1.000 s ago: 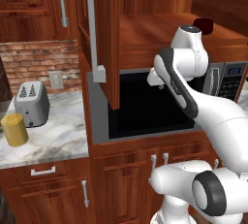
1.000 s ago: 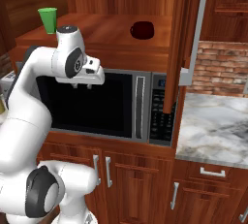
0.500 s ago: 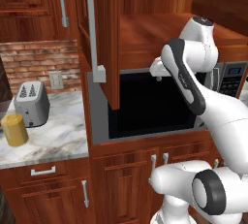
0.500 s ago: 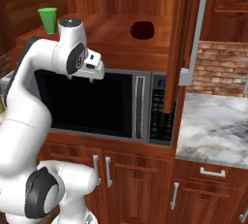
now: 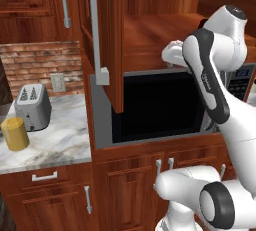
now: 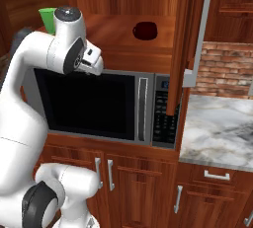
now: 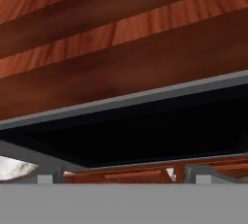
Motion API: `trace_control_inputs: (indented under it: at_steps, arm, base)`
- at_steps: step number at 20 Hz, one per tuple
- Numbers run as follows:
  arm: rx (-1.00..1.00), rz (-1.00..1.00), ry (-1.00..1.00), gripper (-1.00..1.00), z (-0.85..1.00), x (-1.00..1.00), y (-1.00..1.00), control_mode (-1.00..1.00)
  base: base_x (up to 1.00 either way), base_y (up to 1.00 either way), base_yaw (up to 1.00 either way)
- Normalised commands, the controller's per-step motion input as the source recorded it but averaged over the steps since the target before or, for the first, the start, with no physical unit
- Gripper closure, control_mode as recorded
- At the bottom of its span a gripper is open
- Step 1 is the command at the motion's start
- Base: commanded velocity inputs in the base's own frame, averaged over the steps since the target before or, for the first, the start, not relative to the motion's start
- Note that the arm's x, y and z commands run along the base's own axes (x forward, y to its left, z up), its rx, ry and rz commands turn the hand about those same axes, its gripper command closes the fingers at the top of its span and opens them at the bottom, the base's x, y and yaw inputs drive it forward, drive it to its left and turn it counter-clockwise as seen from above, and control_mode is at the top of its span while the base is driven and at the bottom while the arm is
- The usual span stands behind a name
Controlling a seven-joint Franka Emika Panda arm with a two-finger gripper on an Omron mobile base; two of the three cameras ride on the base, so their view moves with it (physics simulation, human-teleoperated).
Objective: There is a tray on the dining counter. Grab the cup, mug, and pitcher and place them on the tray. The pitcher may be placed next to the tray if it cannot fit the tray.
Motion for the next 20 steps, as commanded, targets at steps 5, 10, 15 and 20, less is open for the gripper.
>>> trace_control_inputs:
  at_steps: [5,10,15,20]
  arm:
    - [0.14,-0.23,-0.08,-1.00,0.57,-0.25,0.16,-1.00]
    - [0.16,-0.19,-0.08,-1.00,0.52,-0.18,0.16,-1.00]
    - [0.16,-0.10,-0.03,-1.00,0.52,-0.13,0.05,-1.00]
    - [0.13,-0.03,0.00,-1.00,0.55,-0.10,0.00,-1.00]
  base:
    - [0.00,0.00,0.00]
    - [0.00,0.00,0.00]
    - [0.00,0.00,0.00]
    - [0.00,0.00,0.00]
